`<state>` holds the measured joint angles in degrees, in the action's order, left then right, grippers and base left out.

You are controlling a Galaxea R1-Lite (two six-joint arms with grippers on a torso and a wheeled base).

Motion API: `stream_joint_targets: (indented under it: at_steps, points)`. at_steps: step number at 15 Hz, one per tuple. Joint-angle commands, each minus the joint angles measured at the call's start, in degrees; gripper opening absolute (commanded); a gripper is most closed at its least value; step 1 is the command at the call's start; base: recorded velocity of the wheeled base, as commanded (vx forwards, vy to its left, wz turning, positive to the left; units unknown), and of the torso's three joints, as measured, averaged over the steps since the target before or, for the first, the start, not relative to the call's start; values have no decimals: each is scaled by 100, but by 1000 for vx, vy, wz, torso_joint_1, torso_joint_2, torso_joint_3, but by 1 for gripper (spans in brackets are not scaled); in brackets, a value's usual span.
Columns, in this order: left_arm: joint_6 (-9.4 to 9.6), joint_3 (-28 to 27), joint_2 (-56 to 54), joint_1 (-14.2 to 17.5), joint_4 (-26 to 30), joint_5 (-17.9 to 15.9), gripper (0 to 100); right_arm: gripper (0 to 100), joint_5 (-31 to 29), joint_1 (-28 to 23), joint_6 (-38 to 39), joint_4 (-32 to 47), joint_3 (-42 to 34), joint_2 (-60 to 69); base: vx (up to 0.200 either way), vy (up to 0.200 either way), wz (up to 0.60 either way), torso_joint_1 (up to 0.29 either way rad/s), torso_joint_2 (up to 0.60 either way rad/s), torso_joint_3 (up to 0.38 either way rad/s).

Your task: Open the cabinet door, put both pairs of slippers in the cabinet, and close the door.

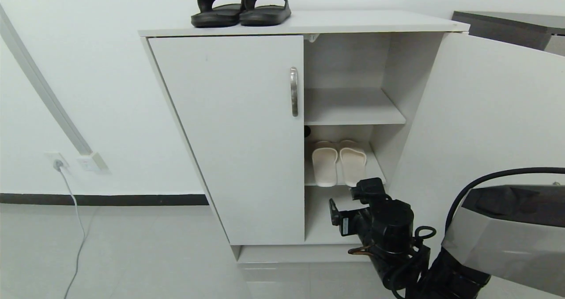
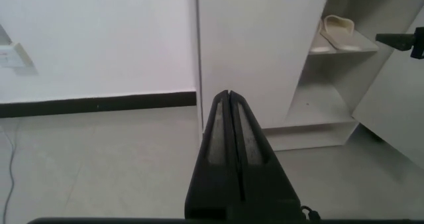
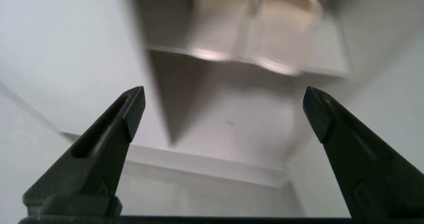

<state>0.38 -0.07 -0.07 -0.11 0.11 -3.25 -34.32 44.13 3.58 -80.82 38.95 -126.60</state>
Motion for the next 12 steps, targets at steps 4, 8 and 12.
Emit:
stream_joint_targets:
  at_steps: [4, 8, 12]
  points:
    - [-3, -1, 7, 2, -2, 0, 0, 100, 4, -10, 2, -83, -45, -31, 0, 200, 0, 0, 2, 6]
    - [-3, -1, 7, 2, -2, 0, 0, 100, 4, -18, 2, -162, -45, -31, 0, 200, 0, 1, 2, 2]
    - [-3, -1, 7, 2, -2, 0, 0, 100, 13, -27, 2, -171, -54, -31, 0, 150, 0, 2, 4, 1]
